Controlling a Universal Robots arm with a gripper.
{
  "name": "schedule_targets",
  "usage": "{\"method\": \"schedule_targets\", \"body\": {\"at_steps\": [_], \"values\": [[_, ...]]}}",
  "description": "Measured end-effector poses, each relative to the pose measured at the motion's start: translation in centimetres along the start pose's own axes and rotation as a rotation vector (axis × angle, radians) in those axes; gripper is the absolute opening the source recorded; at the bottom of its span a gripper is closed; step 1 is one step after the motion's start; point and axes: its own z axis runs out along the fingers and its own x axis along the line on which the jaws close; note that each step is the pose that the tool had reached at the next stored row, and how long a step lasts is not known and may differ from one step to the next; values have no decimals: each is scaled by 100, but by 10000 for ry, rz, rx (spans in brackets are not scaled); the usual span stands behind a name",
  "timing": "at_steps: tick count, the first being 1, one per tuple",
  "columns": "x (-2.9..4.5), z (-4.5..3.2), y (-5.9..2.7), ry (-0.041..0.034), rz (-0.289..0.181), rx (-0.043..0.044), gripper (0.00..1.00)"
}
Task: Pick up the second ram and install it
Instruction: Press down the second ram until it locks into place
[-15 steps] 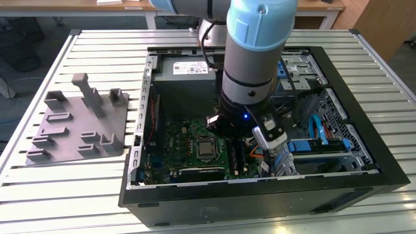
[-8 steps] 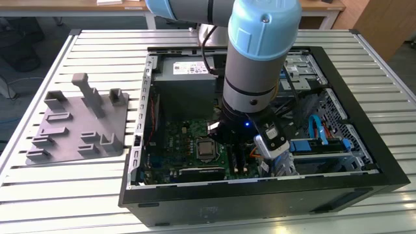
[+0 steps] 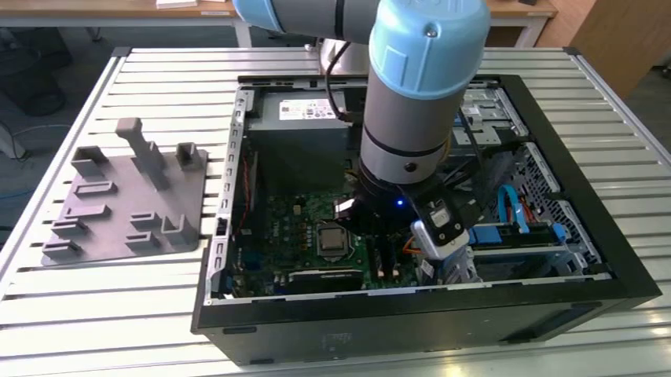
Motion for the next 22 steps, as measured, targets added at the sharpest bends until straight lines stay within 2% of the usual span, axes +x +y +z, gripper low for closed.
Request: {"method": "schedule_targets", "body": {"at_steps": [8,13,17,20,22], "values": [[-3,-114,4,0,-1,1,10],[3,-113,204,1,-1,11,10],[9,-113,370,-1,-2,91,10],[9,-134,405,-2,-4,140,10],[8,-190,408,-4,-5,140,10]]}}
